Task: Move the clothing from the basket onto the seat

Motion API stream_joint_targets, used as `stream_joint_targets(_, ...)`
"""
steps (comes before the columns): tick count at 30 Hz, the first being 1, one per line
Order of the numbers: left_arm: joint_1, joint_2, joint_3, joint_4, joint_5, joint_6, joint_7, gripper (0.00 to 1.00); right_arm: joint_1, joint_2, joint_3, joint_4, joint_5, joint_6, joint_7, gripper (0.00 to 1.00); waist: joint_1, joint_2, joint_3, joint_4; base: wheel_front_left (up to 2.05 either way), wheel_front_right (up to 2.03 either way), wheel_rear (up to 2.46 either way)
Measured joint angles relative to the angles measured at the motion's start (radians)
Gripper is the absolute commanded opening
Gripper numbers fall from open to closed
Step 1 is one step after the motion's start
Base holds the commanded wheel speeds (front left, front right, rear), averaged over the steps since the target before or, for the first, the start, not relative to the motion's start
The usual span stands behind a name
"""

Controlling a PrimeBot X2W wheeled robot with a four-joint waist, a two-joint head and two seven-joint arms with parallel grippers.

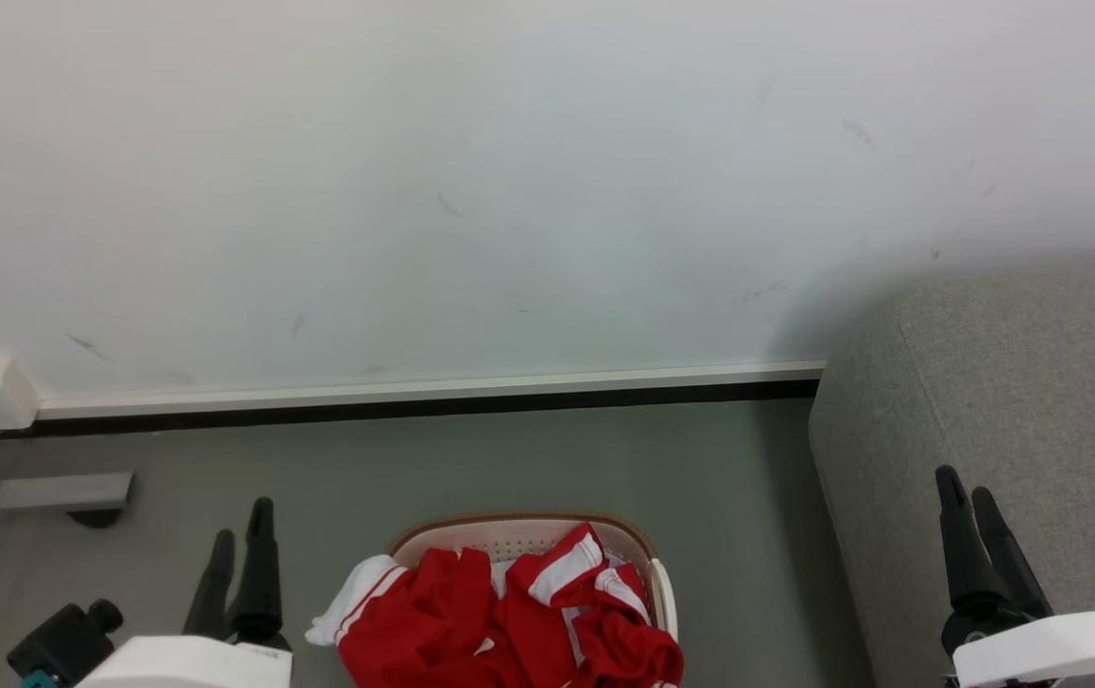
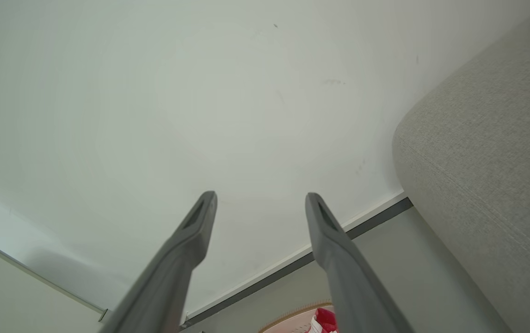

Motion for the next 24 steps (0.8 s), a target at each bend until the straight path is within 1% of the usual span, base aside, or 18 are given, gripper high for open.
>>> stream_joint_targets(5, 0.008, 0.0, -0.013, 0.009, 0.075, 0.018, -0.016, 1.0, -0.003, -0.014, 0.031, 0.023, -0.056, 0.0, -0.015, 1.0, 0.0, 0.0, -0.002, 0.001, 0.0, 0.0, 0.0)
stream_joint_targets(9, 0.008, 0.002, -0.018, 0.013, 0.13, 0.024, -0.026, 1.0, -0.005, -0.019, 0.046, 0.033, -0.111, 0.0, -0.026, 1.0, 0.0, 0.0, -0.002, 0.002, 0.0, 0.0, 0.0)
stream_joint_targets(15, 0.008, 0.006, -0.031, 0.015, 0.202, 0.036, -0.044, 1.0, -0.008, -0.016, 0.044, 0.035, -0.19, 0.0, -0.044, 1.0, 0.0, 0.0, -0.002, 0.003, 0.0, 0.0, 0.0)
stream_joint_targets(24, 0.008, 0.009, -0.041, 0.007, 0.303, 0.047, -0.071, 1.0, -0.008, -0.013, 0.046, 0.027, -0.275, 0.0, -0.071, 1.0, 0.0, 0.0, -0.004, 0.004, 0.0, 0.0, 0.0)
